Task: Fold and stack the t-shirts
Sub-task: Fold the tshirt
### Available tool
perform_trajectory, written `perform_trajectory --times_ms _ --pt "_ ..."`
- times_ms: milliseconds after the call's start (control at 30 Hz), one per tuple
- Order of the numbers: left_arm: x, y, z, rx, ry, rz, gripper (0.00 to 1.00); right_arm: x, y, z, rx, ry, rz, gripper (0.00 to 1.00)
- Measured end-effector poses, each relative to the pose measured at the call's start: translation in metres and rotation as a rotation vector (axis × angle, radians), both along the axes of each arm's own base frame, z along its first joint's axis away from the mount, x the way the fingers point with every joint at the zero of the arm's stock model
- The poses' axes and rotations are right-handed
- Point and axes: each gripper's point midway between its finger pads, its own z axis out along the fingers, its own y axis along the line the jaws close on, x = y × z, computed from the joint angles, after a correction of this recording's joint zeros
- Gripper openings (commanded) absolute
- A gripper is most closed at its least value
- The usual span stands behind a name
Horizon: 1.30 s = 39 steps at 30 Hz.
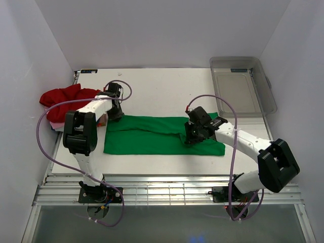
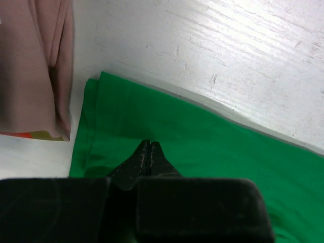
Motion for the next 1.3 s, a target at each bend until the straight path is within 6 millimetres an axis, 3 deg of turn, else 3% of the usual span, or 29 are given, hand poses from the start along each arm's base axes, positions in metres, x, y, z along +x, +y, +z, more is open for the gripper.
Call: perform_trajectory --times_ms 167,300,367,467,500,533,733,967,1300 --pt "-0.001 0.000 0.013 -0.005 -0.030 0.000 0.00 -0.004 -0.008 0.010 -0.014 -0.030 -0.028 0.43" --pt "0.000 -0.003 0.019 -0.009 -0.050 -0.006 0.00 0.009 -0.015 0.020 -0.050 -0.090 -0.066 0.42" --pt "0.000 -0.006 0.019 -0.009 -0.050 -0.014 0.00 0.021 -0.014 0.025 -0.072 -0.116 -0.087 0.37" --pt "0.000 -0.012 0.019 -0.012 -0.050 -0.030 0.00 0.039 -0.012 0.025 -0.106 -0.140 -0.126 0.17" --pt "-0.001 -0.015 0.018 -0.017 -0.048 -0.036 0.00 0.045 -0.012 0.022 -0.120 -0.138 -0.142 0.09" --pt "-0.001 -0.017 0.017 -0.022 -0.047 -0.042 0.00 0.049 -0.013 0.018 -0.137 -0.133 -0.158 0.08" --pt "0.000 -0.031 0.006 -0.039 -0.032 -0.074 0.00 0.074 -0.022 -0.011 -0.248 -0.095 -0.234 0.08" --pt "-0.017 -0.033 -0.015 -0.037 0.016 -0.085 0.00 0.102 -0.044 -0.023 -0.321 -0.085 -0.318 0.08" --pt "-0.016 -0.033 -0.016 -0.033 -0.014 -0.070 0.00 0.121 -0.078 -0.049 -0.405 -0.020 -0.370 0.08"
